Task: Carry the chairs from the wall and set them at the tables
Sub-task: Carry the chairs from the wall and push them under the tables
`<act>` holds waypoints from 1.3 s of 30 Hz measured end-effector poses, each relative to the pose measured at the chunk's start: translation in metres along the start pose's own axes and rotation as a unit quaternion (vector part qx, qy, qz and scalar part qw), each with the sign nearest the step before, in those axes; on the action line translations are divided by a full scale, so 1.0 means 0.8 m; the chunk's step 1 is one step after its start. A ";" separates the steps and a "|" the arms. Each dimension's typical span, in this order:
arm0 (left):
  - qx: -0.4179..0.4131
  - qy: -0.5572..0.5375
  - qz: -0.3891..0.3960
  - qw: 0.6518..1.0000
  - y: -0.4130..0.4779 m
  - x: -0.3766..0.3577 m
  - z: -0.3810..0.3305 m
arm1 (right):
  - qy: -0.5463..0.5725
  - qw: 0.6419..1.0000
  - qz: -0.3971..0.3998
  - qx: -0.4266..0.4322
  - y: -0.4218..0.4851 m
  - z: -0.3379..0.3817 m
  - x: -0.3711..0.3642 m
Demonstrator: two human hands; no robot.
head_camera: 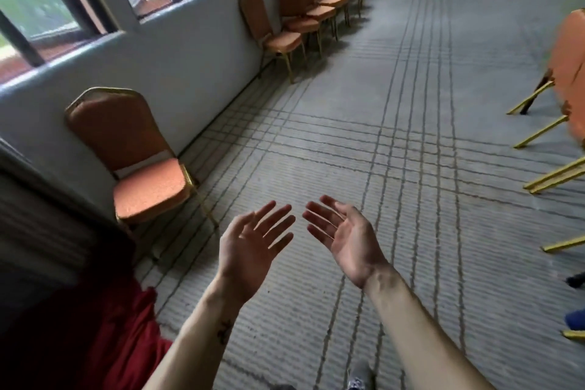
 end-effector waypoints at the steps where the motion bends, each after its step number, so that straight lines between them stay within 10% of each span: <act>1: -0.002 -0.009 -0.008 1.000 0.016 0.004 -0.011 | -0.009 1.000 0.011 -0.014 0.021 0.000 -0.009; 39: -0.116 -0.143 -0.185 0.965 0.649 0.251 -0.647 | -0.092 0.972 0.111 -0.183 0.909 -0.186 -0.463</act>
Point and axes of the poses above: each hand's wrist, its own y-axis towards the middle knuckle, its own x-axis out of the back of the hand, z = x × y, the point moved 9 cm from there along y, towards the middle knuckle, and after that the axes turned 9 degrees about x, right-handed, at the moved point
